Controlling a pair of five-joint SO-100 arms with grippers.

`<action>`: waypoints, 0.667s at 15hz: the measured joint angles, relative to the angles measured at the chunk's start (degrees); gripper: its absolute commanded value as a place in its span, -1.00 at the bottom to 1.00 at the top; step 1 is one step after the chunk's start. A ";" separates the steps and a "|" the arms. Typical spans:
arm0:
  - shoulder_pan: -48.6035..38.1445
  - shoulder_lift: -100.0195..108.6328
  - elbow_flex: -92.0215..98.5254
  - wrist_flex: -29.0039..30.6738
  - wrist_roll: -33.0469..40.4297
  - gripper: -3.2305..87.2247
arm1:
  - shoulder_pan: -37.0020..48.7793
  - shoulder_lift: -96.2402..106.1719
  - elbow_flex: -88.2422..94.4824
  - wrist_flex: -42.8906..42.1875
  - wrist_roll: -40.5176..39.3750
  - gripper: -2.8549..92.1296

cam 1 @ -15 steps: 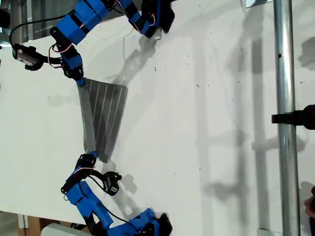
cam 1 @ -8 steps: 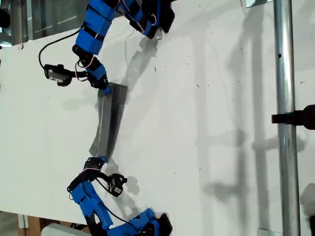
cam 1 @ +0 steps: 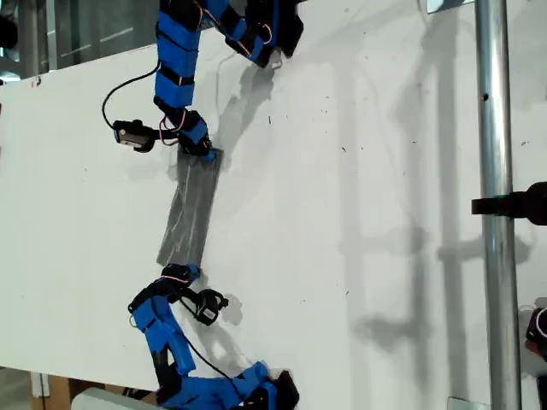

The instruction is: Grasp corners of a towel and fold twice.

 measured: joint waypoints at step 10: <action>-2.64 5.45 -5.89 9.93 -2.72 -0.34 | 4.57 6.33 -5.80 18.98 3.25 -0.20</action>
